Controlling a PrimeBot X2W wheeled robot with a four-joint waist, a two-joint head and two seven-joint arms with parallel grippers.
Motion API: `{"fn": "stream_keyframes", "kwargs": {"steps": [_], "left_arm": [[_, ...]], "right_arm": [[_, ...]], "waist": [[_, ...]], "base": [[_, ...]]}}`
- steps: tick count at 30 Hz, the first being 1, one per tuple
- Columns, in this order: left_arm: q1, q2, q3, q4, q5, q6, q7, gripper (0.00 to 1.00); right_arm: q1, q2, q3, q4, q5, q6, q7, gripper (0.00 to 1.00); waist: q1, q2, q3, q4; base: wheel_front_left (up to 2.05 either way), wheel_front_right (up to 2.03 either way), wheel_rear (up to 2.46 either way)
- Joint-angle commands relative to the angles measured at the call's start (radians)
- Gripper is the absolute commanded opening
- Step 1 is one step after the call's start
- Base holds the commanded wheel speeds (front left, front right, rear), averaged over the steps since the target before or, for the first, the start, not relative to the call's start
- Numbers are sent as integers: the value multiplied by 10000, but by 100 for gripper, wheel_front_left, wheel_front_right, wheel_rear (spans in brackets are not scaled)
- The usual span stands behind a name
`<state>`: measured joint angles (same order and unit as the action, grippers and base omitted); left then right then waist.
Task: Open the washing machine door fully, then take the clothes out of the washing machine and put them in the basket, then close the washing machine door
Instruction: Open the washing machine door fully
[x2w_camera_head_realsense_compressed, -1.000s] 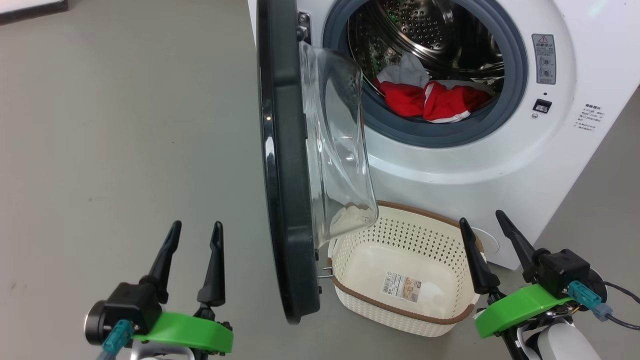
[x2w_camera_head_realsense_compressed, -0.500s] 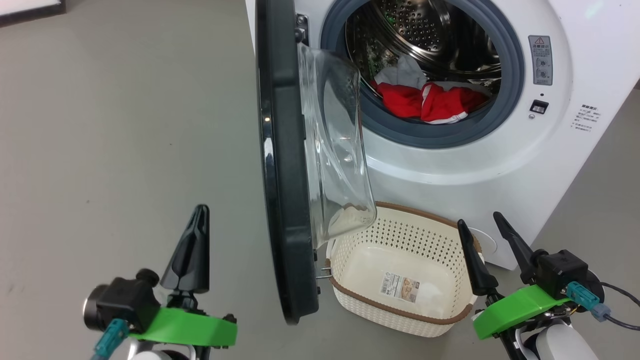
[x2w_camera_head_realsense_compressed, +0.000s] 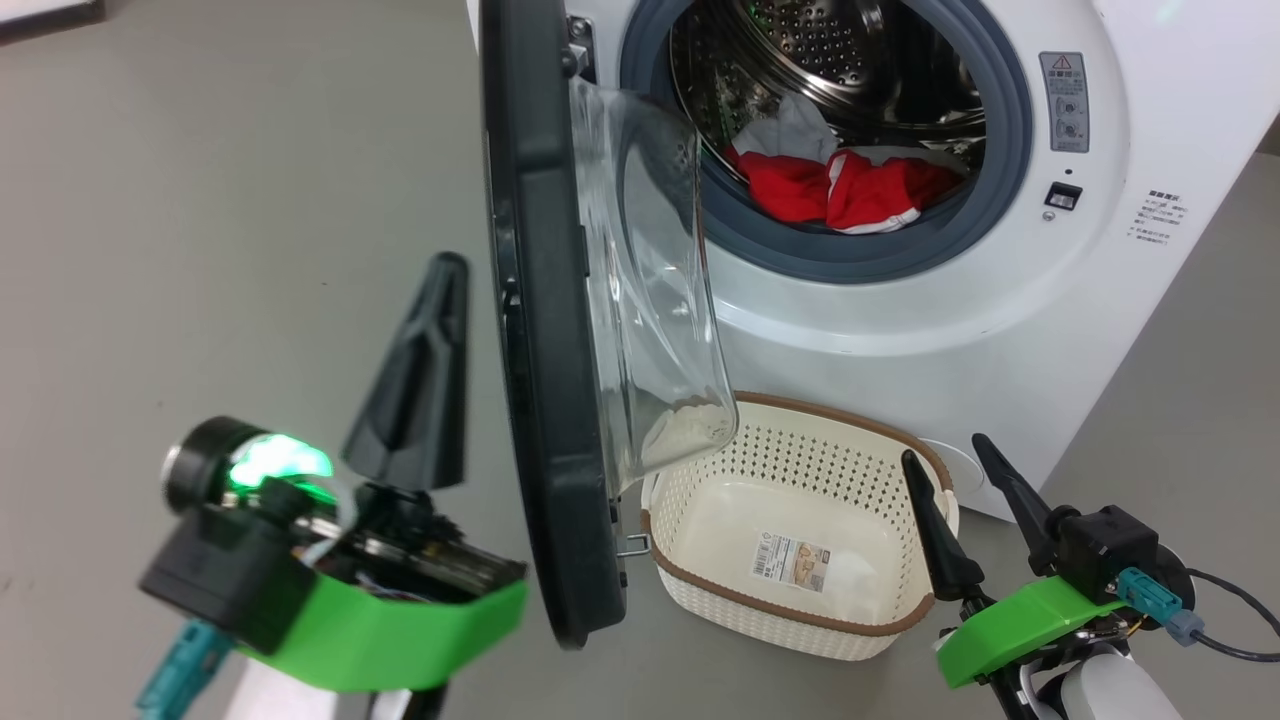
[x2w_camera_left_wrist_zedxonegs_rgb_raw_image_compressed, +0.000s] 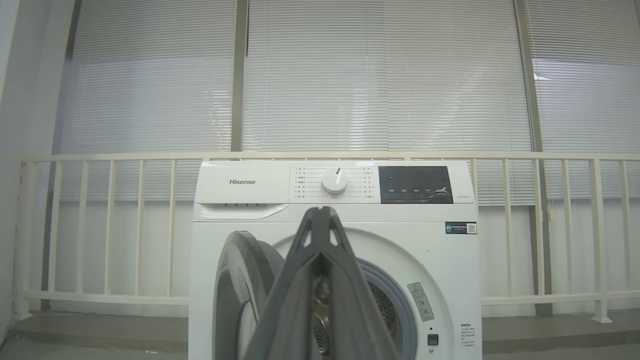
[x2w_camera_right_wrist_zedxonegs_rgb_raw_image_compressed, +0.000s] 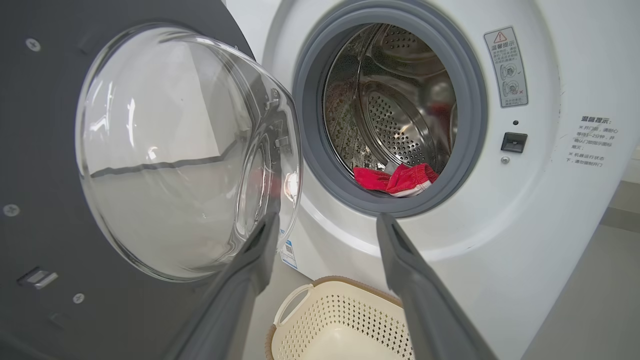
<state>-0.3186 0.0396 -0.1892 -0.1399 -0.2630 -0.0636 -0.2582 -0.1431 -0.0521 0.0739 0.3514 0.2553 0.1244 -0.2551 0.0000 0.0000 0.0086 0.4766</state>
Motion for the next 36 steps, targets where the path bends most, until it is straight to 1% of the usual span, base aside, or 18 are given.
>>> {"fn": "stream_keyframes", "kwargs": {"steps": [1,2,6,11,17,28,30,36], "left_arm": [[-363,106,29,-399,-91,-98,-36,0],[-382,106,-349,-476,-172,-139,-36,0],[-265,106,-1068,-371,-339,-161,-36,0],[-36,106,-1898,186,-524,-163,-28,0],[168,106,-2615,907,-550,-210,533,0],[421,171,-2746,1899,-736,290,1792,0],[426,211,-2697,2066,-746,375,1878,0],[387,321,-2517,2304,-662,610,1708,0]], "right_arm": [[-252,18,232,-213,140,63,-66,100],[-271,18,258,-205,151,63,-66,100],[-301,18,278,-172,190,63,-66,100],[-310,18,254,-170,165,63,-66,100],[-336,18,218,-171,176,63,-66,100],[-398,18,200,-100,165,63,-66,100],[-403,18,207,-100,164,63,-66,100],[-371,18,242,-82,175,63,-66,100]], "waist": [[0,0,52,-52],[0,0,90,-101],[0,0,172,-214],[0,0,262,-289],[0,0,328,-301],[0,0,443,-257],[0,0,448,-246],[0,0,447,-174]], "base": [[0,0,0],[0,0,0],[0,0,0],[0,0,0],[0,0,0],[0,0,0],[0,0,0],[0,0,0]]}}
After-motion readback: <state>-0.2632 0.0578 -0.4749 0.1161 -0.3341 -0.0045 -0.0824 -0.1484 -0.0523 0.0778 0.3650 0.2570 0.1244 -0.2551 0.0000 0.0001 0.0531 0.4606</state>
